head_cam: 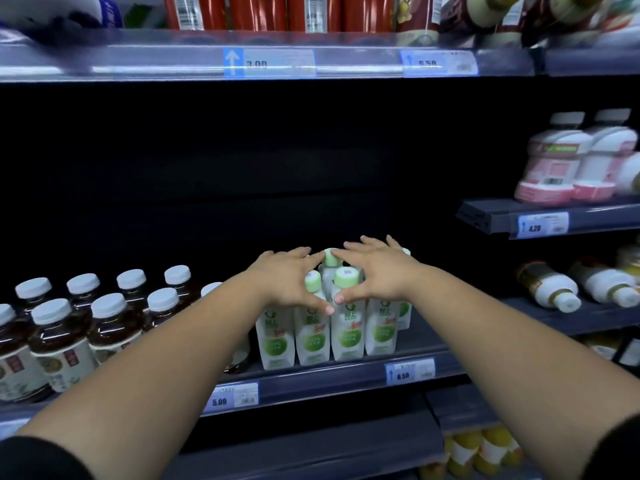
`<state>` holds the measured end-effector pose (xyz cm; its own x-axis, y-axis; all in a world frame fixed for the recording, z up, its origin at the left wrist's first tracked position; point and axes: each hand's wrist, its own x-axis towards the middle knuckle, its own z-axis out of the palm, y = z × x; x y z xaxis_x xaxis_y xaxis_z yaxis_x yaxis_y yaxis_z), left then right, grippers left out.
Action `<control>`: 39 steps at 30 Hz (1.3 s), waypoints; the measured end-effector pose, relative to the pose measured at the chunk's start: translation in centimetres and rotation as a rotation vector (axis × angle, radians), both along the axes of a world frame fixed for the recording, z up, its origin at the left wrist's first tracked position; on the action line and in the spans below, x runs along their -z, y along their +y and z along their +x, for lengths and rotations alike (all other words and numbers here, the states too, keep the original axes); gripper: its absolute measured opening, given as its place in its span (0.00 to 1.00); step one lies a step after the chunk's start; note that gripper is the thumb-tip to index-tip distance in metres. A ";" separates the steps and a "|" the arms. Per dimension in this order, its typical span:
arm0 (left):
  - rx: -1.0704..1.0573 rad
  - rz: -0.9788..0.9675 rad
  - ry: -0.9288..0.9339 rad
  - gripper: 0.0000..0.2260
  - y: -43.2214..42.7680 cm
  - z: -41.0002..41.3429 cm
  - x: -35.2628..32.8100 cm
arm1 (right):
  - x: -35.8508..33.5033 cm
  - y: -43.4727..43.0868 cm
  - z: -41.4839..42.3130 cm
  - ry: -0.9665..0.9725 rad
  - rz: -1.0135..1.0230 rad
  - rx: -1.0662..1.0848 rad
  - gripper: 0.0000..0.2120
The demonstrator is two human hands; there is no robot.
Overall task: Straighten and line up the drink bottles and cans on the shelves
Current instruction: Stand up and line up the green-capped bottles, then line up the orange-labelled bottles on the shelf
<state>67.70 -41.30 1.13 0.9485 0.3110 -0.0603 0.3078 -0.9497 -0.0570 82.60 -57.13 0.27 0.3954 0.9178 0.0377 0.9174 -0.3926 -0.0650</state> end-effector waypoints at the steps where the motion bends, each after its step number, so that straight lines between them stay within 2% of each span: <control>1: 0.006 0.017 -0.025 0.54 0.0 0.0 0.0 | -0.1 -0.2 0.0 -0.021 0.031 0.015 0.48; 4: -0.005 0.107 -0.099 0.55 -0.1 -0.1 0.3 | 0.1 -1.2 0.1 -0.049 0.107 0.092 0.49; 7: 0.009 0.151 -0.083 0.55 -0.5 -0.2 1.3 | 1.1 -1.9 -0.2 -0.063 0.055 0.137 0.51; 10: 0.040 0.200 -0.107 0.53 -0.8 -0.3 1.9 | 1.7 -1.9 -0.3 -0.067 0.062 0.142 0.48; 15: 0.065 0.208 -0.171 0.54 -1.1 -0.7 1.6 | 1.8 -2.4 -0.6 -0.083 0.173 0.144 0.47; 20: 0.136 0.155 -0.270 0.49 -4.2 -1.0 1.7 | 2.4 -5.2 -1.1 -0.043 0.275 0.094 0.44; 25: 0.226 0.116 -0.368 0.44 -9.5 1.5 2.1 | 2.6 -12.2 0.7 -0.008 0.332 0.123 0.39; 30: 0.341 0.028 -0.424 0.41 -19.2 7.6 4.2 | 3.5 -23.5 4.2 0.093 0.363 0.257 0.36; 34: 0.409 -0.133 -0.437 0.39 -28.4 12.9 5.9 | 4.9 -33.5 7.7 0.150 0.364 0.343 0.34; 39: 0.403 -0.274 -0.437 0.36 -35.0 16.8 7.8 | 6.1 -41.2 11.7 0.226 0.422 0.433 0.30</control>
